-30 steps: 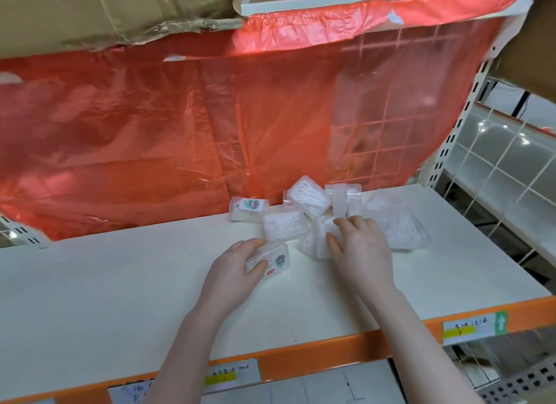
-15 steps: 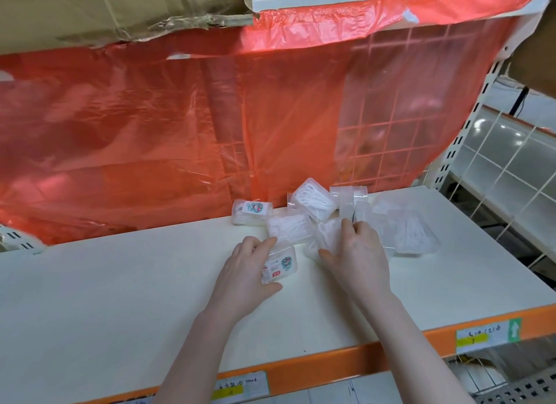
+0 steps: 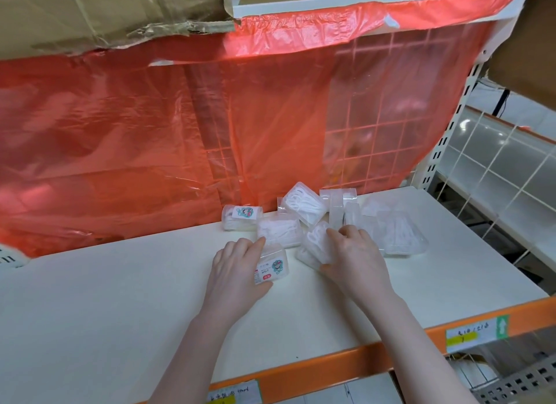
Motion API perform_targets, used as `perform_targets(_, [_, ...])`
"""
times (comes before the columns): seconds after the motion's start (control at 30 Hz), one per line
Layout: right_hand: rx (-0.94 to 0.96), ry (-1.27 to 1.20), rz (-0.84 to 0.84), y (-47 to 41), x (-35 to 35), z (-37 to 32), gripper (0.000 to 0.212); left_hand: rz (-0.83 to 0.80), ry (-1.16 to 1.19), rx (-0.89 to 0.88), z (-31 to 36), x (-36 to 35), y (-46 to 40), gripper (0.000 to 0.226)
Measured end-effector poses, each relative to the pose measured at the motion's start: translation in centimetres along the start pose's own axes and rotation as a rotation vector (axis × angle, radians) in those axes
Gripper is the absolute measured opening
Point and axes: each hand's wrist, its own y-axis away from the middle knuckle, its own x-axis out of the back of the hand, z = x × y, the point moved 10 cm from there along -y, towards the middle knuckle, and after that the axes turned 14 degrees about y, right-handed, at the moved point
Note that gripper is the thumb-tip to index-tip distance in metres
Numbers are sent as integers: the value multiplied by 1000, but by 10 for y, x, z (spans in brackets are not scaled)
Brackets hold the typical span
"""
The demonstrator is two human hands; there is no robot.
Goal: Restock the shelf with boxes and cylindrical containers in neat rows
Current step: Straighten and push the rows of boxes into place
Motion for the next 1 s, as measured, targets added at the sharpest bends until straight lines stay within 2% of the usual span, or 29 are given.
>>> perform_targets(0.23, [6,84,86,1,1,-3,44,-111,86,108,0,-6,0,77])
perform_targets(0.43, [15,13,153,6,3,-3,60,-114,167,134,1,-3,2,63])
perform_targets(0.63, [65,-38,183,17,10,-3,70,-170,309,198,2,-2,16,65])
perform_targets(0.83, [99,-61,221,29,20,3,80,-216,241,248,6,-8,27,81])
perform_targets(1.0, [133,-77,242,37,25,11,80,-194,175,252,15,-9,31,71])
